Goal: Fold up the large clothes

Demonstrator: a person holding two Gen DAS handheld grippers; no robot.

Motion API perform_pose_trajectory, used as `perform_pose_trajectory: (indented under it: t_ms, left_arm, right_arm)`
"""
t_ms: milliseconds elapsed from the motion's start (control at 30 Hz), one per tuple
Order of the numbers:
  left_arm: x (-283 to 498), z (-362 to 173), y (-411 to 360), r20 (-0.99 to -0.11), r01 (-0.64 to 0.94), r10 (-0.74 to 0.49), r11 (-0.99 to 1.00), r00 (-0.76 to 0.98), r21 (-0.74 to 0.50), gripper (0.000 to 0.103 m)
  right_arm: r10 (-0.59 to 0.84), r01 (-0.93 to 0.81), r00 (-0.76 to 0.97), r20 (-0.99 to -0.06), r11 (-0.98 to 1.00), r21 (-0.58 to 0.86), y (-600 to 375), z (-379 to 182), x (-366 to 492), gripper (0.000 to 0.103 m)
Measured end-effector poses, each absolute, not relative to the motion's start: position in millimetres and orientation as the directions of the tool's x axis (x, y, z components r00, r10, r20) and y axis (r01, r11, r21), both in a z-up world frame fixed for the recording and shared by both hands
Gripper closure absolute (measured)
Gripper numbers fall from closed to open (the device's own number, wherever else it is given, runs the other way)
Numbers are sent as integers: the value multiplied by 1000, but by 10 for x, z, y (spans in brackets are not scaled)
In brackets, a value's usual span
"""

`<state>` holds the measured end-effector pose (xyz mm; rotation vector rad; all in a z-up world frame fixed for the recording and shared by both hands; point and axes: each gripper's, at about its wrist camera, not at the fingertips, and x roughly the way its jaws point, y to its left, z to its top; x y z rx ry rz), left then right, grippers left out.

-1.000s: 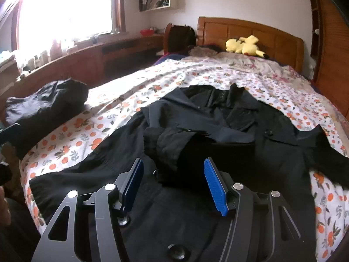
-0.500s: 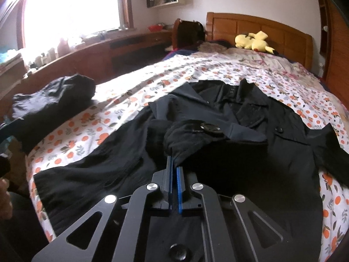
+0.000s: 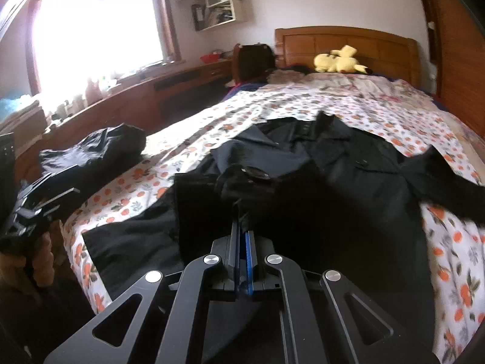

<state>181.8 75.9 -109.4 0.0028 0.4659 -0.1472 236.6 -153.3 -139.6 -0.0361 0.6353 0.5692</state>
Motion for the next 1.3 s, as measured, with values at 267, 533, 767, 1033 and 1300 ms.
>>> perform_pose_trajectory:
  t_ms: [267, 533, 767, 1033, 1300]
  left_arm:
    - [1900, -1100, 484, -449, 190, -191, 981, 873, -49, 3]
    - [2057, -1181, 91, -463, 244, -245, 968, 852, -64, 3]
    - [2169, -1296, -222, -480, 278, -271, 959, 835, -57, 3]
    - [2258, -1418, -394, -498, 288, -268, 957, 825, -38, 3]
    - [2278, -1447, -391, -502, 282, -263, 959, 824, -39, 3]
  right_arm:
    - [388, -394, 699, -601, 910, 128, -2116, -1523, 2302, 97]
    - [246, -262, 757, -605, 963, 65, -2591, -1538, 2222, 71]
    - [221, -231, 796, -564, 971, 56, -2846, -1365, 2106, 63]
    - [254, -291, 803, -539, 957, 17, -2633, -1178, 2270, 63]
    - [327, -424, 718, -615, 906, -14, -2141, -1269, 2657, 63]
